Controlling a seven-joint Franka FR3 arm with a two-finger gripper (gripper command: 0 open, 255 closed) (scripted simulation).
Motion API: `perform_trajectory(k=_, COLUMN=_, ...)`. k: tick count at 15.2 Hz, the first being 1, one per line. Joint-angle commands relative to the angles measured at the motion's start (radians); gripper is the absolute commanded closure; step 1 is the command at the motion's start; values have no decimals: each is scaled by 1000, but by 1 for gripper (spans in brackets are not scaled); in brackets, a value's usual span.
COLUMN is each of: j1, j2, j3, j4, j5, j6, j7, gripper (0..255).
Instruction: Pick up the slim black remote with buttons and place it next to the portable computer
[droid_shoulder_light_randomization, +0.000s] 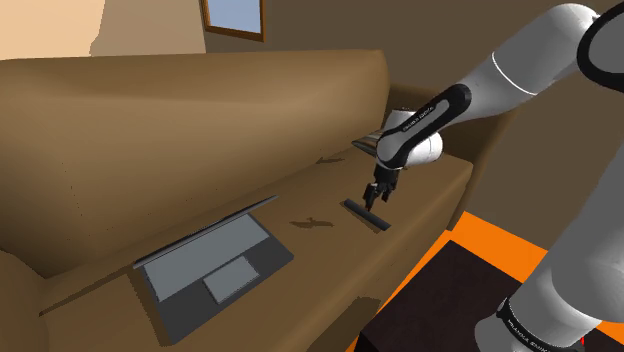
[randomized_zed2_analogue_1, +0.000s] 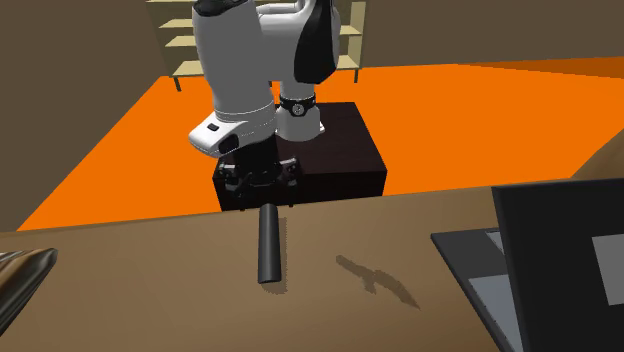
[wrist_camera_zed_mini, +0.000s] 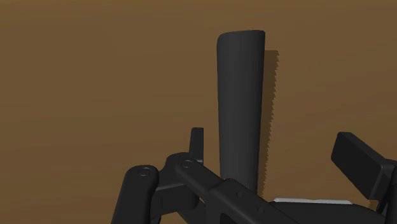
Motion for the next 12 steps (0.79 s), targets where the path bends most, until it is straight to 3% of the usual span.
perform_trajectory(k=1, j1=-8, j2=74, j3=3, j4=32, j5=28, j6=42, j7=-38, gripper=0)
perform_trajectory(k=8, j1=-17, j2=168, j3=25, j4=37, j5=73, j6=130, j7=-70, gripper=0)
perform_trajectory(k=12, j1=-18, j2=176, j3=28, j4=37, j5=77, j6=137, j7=-73, gripper=0)
